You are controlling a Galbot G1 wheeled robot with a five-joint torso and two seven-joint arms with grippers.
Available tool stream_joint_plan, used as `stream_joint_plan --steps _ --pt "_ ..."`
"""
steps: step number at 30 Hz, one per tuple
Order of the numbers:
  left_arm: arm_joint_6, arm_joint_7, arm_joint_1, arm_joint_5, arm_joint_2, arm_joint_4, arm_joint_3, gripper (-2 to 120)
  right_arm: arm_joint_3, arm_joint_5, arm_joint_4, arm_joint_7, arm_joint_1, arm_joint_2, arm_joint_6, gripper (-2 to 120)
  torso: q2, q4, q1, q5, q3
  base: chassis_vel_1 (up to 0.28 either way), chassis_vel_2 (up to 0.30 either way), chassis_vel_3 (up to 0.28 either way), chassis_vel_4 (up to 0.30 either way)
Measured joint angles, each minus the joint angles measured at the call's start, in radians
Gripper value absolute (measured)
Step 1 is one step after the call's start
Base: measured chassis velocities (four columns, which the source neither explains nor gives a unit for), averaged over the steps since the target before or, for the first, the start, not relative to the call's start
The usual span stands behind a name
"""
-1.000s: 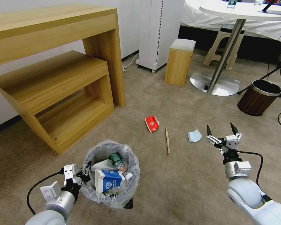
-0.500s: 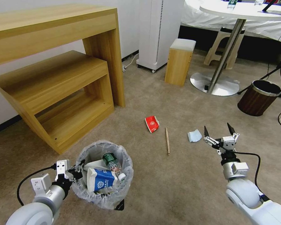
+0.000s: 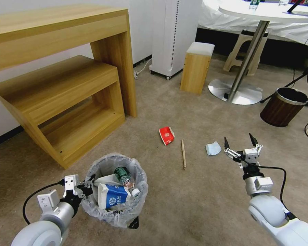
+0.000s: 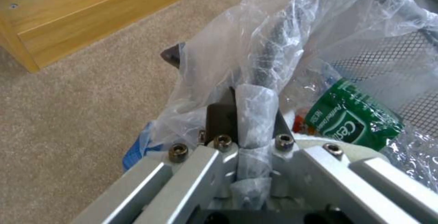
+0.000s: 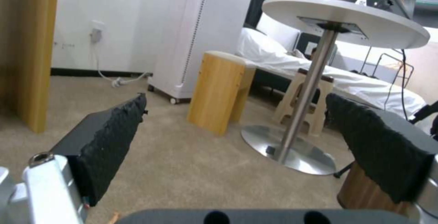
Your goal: Pick up the trash bin and place the garbage on the floor into it.
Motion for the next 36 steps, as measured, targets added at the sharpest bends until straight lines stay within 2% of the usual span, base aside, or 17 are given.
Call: stream_joint_plan --steps 8,36 --pt "-0.005 0.009 0.01 0.017 -0.014 0.0 0.001 1 -0.003 0.006 -0.007 0.001 0.004 0.002 0.001 98 0.0 0.0 0.0 0.0 0.0 -0.031 0.023 0.021 -0.032" --pt "-0.009 0.014 0.014 0.029 -0.023 -0.003 0.001 1 -0.014 0.017 -0.015 0.002 0.025 0.001 0.009 98 0.0 -0.0001 0.0 0.0 0.0 -0.095 0.092 0.098 -0.094"
